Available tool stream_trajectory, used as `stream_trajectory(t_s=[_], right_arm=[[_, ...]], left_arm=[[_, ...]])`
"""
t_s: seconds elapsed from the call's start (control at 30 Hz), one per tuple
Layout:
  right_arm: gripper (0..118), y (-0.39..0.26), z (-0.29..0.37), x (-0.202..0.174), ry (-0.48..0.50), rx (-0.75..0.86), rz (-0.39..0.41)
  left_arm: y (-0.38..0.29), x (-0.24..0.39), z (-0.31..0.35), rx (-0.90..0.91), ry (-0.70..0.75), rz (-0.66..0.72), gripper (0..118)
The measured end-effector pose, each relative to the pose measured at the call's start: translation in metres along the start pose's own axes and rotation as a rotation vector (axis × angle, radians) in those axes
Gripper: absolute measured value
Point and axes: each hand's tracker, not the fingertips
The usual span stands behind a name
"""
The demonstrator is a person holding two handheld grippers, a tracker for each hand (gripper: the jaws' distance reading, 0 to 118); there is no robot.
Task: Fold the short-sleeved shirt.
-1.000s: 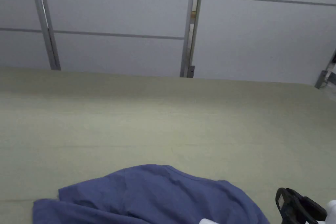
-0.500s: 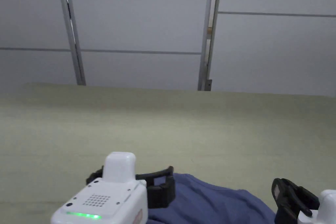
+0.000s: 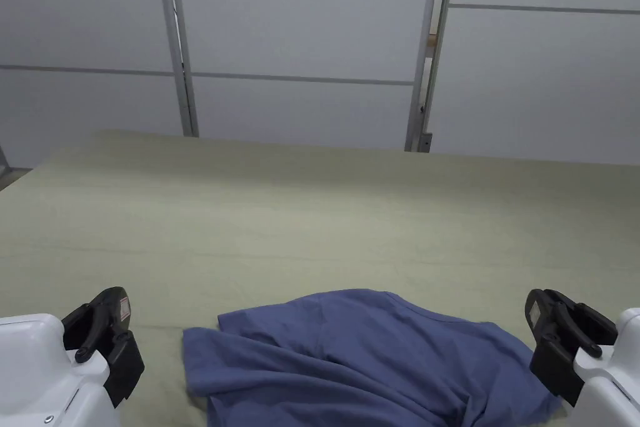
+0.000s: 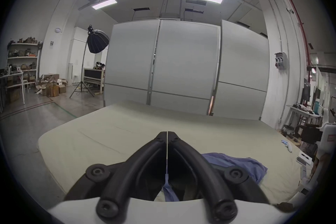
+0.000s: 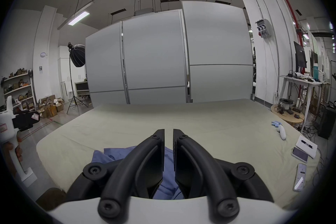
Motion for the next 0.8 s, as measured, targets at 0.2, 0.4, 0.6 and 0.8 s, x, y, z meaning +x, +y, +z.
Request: stream_trajectory(t_s=[0.2,0.4,0.6,0.8], right_arm=[[12,0.003,0.006,0.010,-0.035,0.009,-0.008],[12,-0.006,0.004,0.017,-0.050,-0.021,-0.017],[12,-0.021,-0.006,0.022,-0.044,-0.066,-0.028],[12,-0.037,-0.021,0.034,-0.055,-0.115,-0.029]], left_arm=[[0.010,0.016,-0.014,-0.019,-0.031,-0.020,1],[-0.011,0.029,-0.048,-0.257,-0.115,-0.017,2],[-0.071,0.036,-0.111,-0.646,-0.139,-0.001,105],[-0.152,0.040,-0.170,-0.910,-0.041,-0.047,104]])
